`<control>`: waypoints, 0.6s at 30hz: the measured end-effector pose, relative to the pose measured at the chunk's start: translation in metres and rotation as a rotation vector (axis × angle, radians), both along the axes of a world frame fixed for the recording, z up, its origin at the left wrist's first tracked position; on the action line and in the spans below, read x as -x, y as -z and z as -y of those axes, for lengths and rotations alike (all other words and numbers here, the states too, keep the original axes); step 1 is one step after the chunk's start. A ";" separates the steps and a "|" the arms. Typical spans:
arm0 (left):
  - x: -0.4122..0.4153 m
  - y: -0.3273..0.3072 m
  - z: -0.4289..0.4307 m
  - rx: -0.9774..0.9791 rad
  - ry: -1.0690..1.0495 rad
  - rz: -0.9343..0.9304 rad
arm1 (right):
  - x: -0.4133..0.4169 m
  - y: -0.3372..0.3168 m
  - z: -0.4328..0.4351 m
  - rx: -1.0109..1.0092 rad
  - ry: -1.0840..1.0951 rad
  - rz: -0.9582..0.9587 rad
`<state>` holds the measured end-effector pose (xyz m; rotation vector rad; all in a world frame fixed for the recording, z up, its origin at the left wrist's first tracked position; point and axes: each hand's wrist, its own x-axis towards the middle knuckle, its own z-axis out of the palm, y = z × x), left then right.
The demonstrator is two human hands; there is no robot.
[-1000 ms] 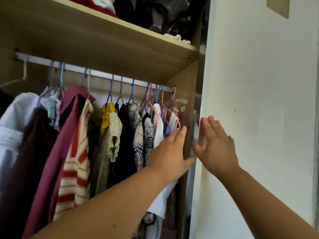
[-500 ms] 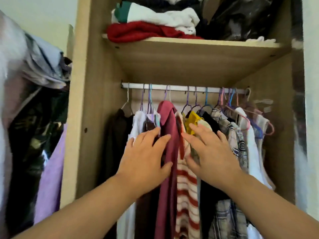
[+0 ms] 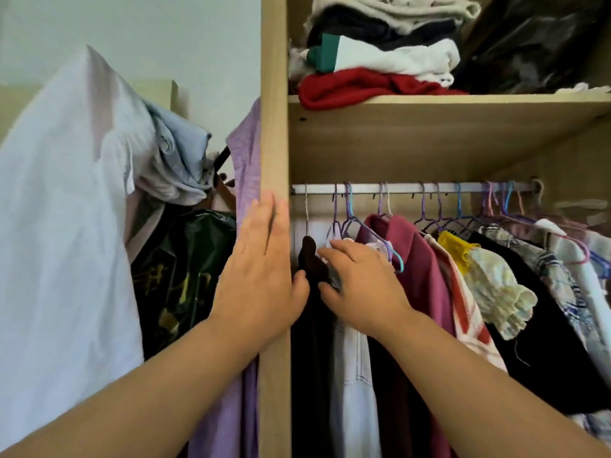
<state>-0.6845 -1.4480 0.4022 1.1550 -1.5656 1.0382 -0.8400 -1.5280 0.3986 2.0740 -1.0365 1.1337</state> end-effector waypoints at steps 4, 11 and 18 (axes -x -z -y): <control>0.000 -0.018 0.013 -0.062 0.190 -0.205 | -0.021 -0.019 0.025 -0.145 -0.088 0.106; 0.001 -0.039 0.030 -0.041 0.391 -0.487 | -0.052 -0.048 0.072 -0.302 0.071 0.057; 0.000 -0.036 0.035 0.009 0.406 -0.487 | -0.061 -0.072 0.093 -0.506 0.151 0.237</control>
